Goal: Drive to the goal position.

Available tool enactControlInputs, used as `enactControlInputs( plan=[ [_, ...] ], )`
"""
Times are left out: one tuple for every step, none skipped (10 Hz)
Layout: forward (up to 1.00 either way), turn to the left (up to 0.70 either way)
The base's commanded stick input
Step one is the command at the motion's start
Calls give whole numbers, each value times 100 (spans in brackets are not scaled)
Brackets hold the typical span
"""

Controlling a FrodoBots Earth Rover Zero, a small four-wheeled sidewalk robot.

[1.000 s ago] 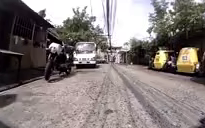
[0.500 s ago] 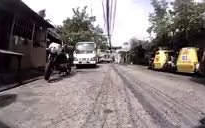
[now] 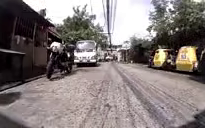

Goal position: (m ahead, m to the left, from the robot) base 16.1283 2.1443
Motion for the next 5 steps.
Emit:
enactControlInputs(
  plan=[
    [-70,0],
    [-70,0],
    [-70,0],
    [-70,0],
    [-70,0]
  ],
)
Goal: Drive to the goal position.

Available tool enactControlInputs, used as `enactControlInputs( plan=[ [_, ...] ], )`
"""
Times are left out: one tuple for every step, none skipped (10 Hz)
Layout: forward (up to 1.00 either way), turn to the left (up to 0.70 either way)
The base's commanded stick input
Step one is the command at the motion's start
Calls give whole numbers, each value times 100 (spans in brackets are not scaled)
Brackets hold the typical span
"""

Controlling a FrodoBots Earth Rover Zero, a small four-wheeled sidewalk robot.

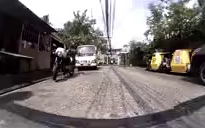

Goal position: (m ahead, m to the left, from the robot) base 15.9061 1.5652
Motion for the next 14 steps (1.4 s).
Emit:
enactControlInputs(
  plan=[
    [-70,0],
    [0,0],
    [0,0],
    [27,0],
    [70,0],
    [70,0],
    [70,0],
    [70,0],
    [70,0],
    [70,0],
    [70,0],
    [70,0],
    [70,0],
    [70,0]
  ],
)
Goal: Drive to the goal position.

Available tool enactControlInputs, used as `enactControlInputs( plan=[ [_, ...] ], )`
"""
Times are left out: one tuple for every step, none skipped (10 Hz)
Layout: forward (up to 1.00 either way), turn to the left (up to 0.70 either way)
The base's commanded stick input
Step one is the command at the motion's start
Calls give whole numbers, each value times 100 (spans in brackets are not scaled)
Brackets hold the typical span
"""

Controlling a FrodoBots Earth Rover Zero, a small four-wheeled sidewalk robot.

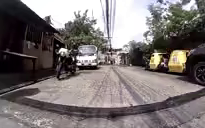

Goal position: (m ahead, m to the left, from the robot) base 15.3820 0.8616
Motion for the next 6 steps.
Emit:
enactControlInputs(
  plan=[
    [70,0],
    [70,0],
    [70,0],
    [70,0],
    [70,0],
    [70,0]
  ],
)
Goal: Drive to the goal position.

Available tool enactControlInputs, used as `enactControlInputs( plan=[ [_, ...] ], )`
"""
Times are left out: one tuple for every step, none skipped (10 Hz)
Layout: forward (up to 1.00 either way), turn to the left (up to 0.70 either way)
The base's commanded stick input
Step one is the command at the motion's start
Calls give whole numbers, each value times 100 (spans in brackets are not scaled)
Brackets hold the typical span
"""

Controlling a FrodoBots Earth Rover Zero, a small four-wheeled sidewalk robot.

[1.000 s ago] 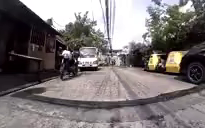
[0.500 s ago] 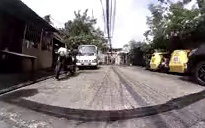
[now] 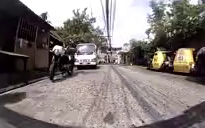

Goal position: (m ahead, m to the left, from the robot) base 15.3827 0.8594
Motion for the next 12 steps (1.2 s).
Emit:
enactControlInputs(
  plan=[
    [70,0],
    [70,0],
    [70,0],
    [70,0],
    [70,0],
    [70,0],
    [70,0],
    [70,0],
    [70,0],
    [70,0],
    [70,0],
    [70,0]
  ],
)
